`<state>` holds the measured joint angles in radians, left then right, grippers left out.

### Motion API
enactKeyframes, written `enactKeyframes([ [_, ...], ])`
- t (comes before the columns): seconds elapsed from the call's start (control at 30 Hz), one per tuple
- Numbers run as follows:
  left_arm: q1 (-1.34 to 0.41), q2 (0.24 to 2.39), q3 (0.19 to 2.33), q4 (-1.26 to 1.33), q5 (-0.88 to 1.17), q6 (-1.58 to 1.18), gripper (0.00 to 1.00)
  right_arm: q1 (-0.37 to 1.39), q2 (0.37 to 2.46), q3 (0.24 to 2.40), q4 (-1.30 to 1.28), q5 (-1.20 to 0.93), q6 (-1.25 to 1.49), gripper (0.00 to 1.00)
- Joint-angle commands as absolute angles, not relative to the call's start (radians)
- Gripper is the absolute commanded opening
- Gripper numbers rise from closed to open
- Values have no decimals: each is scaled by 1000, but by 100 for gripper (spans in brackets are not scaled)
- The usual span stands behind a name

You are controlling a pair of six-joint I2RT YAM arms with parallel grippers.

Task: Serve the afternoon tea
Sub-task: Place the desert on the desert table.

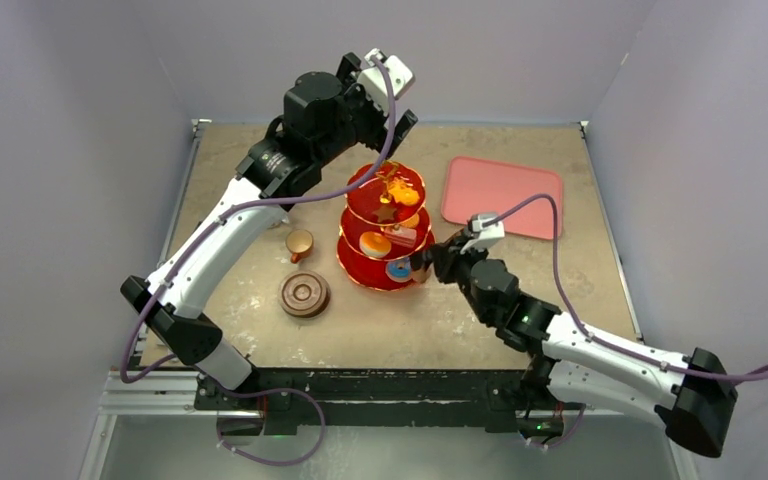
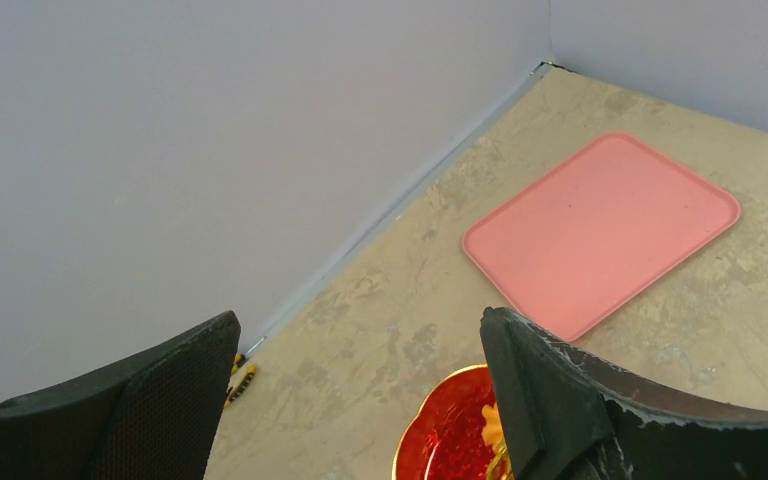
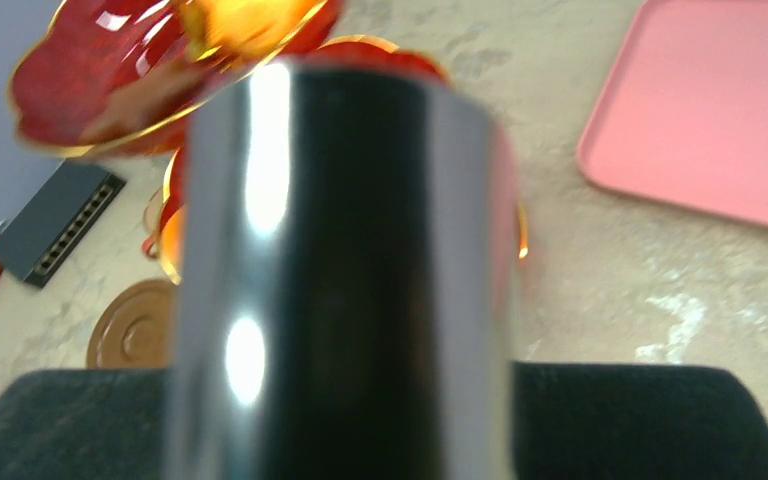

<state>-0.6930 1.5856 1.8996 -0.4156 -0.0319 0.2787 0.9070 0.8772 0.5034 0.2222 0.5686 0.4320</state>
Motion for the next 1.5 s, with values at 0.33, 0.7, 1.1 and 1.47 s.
enactKeyframes([
  [0.33, -684, 1536, 1880, -427, -50, 263, 90, 1272, 958, 456, 372, 810, 437, 10],
  [0.7, -684, 1529, 1861, -428, -47, 265, 90, 1351, 1072, 492, 638, 826, 187, 11],
  [1.1, -684, 1529, 1862, -426, -44, 263, 90, 1361, 1160, 473, 831, 701, -9, 14],
  [1.47, -684, 1523, 1852, -434, -33, 263, 90, 1361, 1422, 444, 1209, 764, -141, 14],
])
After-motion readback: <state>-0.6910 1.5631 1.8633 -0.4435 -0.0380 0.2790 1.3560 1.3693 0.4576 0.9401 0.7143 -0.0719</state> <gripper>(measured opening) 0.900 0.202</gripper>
